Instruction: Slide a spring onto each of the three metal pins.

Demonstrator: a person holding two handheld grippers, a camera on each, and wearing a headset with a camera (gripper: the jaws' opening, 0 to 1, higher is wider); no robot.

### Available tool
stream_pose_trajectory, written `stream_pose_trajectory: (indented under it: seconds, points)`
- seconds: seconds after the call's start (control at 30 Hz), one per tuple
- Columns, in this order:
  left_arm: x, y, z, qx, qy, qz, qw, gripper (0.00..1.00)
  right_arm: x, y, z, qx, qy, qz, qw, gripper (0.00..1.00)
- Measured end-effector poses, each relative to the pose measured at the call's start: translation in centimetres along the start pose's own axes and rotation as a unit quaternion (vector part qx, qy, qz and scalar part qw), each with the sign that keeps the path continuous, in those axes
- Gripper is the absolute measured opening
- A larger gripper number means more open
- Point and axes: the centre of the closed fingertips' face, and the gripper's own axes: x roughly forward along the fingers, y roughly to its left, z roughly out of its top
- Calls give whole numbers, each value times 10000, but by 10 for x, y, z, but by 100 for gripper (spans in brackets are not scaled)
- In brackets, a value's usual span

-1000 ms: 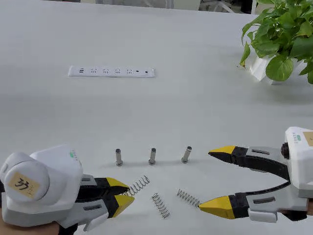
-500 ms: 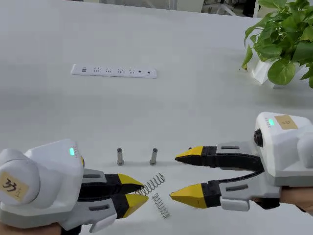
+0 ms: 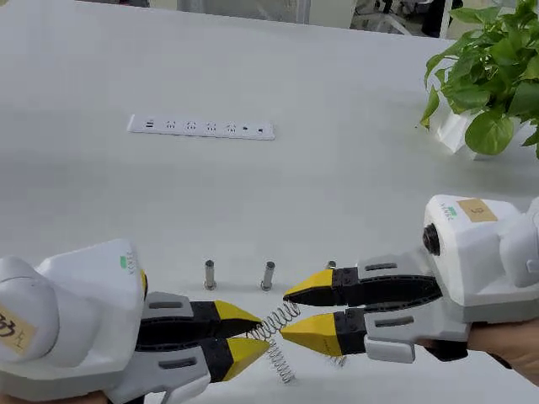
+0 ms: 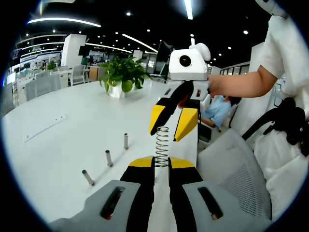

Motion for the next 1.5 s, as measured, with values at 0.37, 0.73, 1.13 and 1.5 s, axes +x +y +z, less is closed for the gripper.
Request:
stream_pose_trajectory:
  seconds: [0.37, 0.73, 1.13, 1.5]
  points:
    - [1, -4, 4, -48, -115, -69, 9999, 7, -2, 0, 6, 234, -228, 26, 9995, 7]
    - [2, -6, 3, -61, -130, -122, 9998, 7, -1, 2, 8, 203, -172, 49, 9996, 7]
    - [3, -8, 3, -78, -130, -188, 9997, 7, 3, 6, 13, -5, -12, 116, 9999, 7]
    - [3, -11, 2, -41, -108, -228, 9997, 7, 7, 11, 15, -162, 114, 207, 9996, 6]
